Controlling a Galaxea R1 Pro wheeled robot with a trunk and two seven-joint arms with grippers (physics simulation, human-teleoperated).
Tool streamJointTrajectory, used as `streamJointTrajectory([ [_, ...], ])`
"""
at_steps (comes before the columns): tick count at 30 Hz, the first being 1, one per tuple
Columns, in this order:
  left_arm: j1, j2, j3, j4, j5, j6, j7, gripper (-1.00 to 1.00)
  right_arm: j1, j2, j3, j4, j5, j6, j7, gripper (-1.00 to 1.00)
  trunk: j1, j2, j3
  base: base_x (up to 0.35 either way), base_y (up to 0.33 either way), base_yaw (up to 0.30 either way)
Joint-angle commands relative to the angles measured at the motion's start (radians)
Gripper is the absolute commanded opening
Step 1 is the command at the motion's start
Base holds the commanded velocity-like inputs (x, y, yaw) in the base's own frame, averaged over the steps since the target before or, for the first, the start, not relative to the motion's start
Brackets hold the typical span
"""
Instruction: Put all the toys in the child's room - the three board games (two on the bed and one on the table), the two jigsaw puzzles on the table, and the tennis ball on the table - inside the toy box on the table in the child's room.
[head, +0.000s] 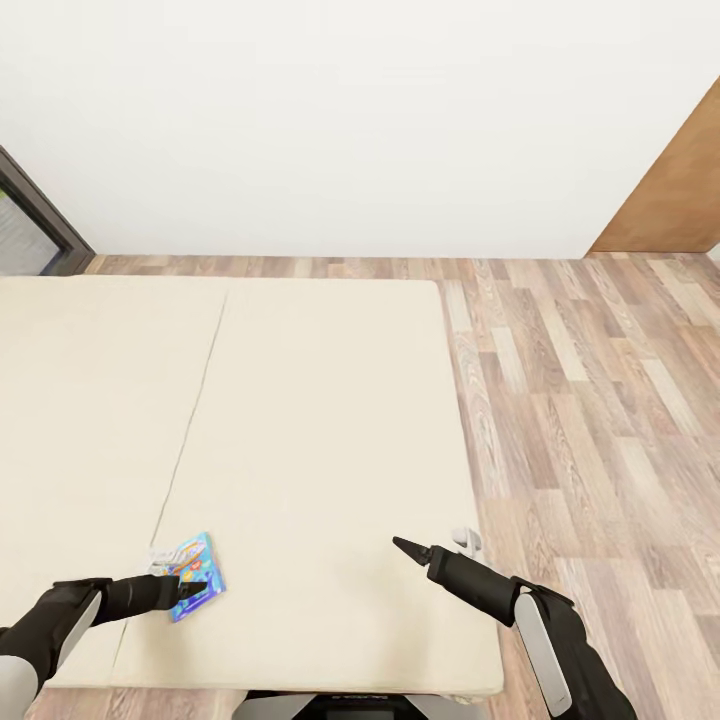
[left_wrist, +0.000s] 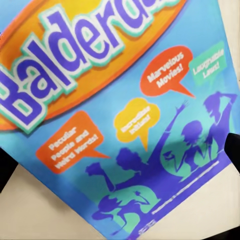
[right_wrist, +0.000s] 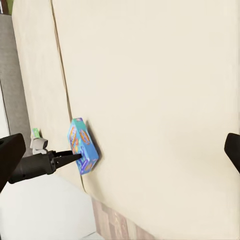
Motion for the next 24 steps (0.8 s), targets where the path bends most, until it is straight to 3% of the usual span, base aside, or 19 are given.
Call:
streamJointTrajectory([
  [1, 0.000, -0.035, 0.006, -0.001, 0.012, 0.007, -0.008, 1.00, 0.000, 0.001, -0.003, -0.001, -0.002, 0.006, 0.003, 1.00, 0.000, 0.000, -0.001, 0.004, -0.011, 0.000],
  [18, 0.000, -0.032, 0.005, -0.001, 0.013, 0.007, -0.009, 1.00, 0.000, 0.001, -0.003, 0.000, -0.001, 0.006, 0.003, 1.00, 0.000, 0.000, -0.001, 0.001, -0.093, 0.000],
  [24, 0.000, -0.006, 0.008, -0.004, 0.012, 0.031, -0.013, 1.00, 0.000, 0.001, -0.003, 0.000, -0.002, 0.006, 0.003, 1.00, 0.000, 0.000, -0.001, 0.000, -0.005, 0.000],
])
